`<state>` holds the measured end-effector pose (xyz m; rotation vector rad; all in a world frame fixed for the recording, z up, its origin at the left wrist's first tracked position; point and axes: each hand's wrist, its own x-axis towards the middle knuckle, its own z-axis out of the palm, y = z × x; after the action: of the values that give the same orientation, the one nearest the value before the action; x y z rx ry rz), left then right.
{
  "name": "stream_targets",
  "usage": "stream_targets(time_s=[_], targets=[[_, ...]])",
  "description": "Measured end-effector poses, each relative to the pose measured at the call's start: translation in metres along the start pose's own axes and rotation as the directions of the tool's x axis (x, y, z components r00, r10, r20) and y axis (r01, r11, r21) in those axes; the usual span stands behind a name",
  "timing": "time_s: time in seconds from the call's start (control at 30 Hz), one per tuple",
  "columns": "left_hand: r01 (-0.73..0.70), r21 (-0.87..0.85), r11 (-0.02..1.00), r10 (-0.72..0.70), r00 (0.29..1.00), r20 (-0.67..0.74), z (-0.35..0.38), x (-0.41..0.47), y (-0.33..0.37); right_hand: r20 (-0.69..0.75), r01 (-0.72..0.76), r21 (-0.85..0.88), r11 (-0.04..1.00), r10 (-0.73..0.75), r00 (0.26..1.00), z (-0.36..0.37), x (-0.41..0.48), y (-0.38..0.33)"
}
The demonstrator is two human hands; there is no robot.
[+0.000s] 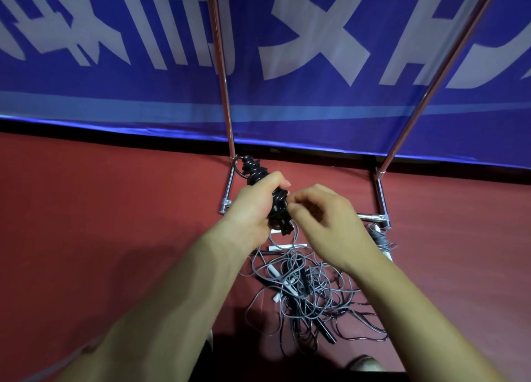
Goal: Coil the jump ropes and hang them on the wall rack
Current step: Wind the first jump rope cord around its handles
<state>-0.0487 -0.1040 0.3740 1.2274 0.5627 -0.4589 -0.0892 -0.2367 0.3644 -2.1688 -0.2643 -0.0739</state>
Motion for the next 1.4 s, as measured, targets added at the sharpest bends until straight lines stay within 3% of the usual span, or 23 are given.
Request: stream_targets(time_s=[0.13, 0.23, 0.33, 0.4, 0.5, 0.7, 0.9, 1.0, 1.1, 1.2, 1.3, 1.4], targets=[[-0.074, 0.108, 0.991, 0.078, 0.996, -0.033, 0.004, 0.0, -0.008, 0.04, -0.256, 0.088, 0.963, 0.253, 0.967, 0.001, 0.005, -0.004], [-0.126, 0.182, 0.975, 0.129, 0.992, -0.009, 0.007, 0.0, -0.014, 0.159, -0.356, 0.096, 0.929, 0.339, 0.927, -0.001, 0.006, -0.003], [-0.141, 0.193, 0.971, 0.132, 0.99, 0.056, 0.006, -0.001, -0.011, 0.136, -0.294, 0.137, 0.946, 0.276, 0.952, -0.01, 0.006, 0.003], [-0.127, 0.197, 0.972, 0.108, 0.988, 0.107, 0.004, -0.001, -0.005, 0.042, -0.182, 0.268, 0.946, 0.177, 0.983, -0.016, 0.004, 0.008], [-0.093, 0.196, 0.976, 0.053, 0.979, 0.198, 0.0, -0.001, 0.0, -0.009, -0.089, 0.488, 0.869, 0.107, 0.994, -0.016, 0.001, 0.01], [-0.101, 0.084, 0.991, 0.061, 0.921, 0.385, 0.002, 0.0, -0.001, 0.0, -0.233, 0.722, 0.651, 0.336, 0.942, -0.018, 0.005, 0.015], [-0.072, 0.242, 0.967, -0.078, 0.827, 0.557, -0.002, -0.012, 0.006, -0.039, -0.185, 0.844, 0.504, 0.401, 0.915, -0.015, 0.004, 0.013], [-0.135, 0.378, 0.916, -0.11, 0.821, 0.56, -0.007, -0.01, 0.004, 0.011, -0.261, 0.808, 0.529, 0.429, 0.903, -0.01, 0.0, 0.019], [-0.289, 0.495, 0.819, 0.001, 0.864, 0.503, -0.016, -0.001, -0.007, 0.114, -0.4, 0.668, 0.628, 0.444, 0.889, 0.002, -0.002, 0.026], [-0.36, 0.569, 0.739, 0.131, 0.906, 0.403, -0.024, 0.008, -0.009, 0.171, -0.437, 0.559, 0.705, 0.418, 0.892, 0.005, -0.001, 0.026], [-0.364, 0.595, 0.717, 0.223, 0.928, 0.299, -0.032, 0.018, -0.007, 0.197, -0.46, 0.473, 0.751, 0.419, 0.886, 0.004, -0.001, 0.021], [-0.335, 0.543, 0.77, 0.251, 0.941, 0.225, -0.032, 0.018, -0.006, 0.189, -0.463, 0.471, 0.751, 0.426, 0.885, 0.007, -0.002, 0.018]])
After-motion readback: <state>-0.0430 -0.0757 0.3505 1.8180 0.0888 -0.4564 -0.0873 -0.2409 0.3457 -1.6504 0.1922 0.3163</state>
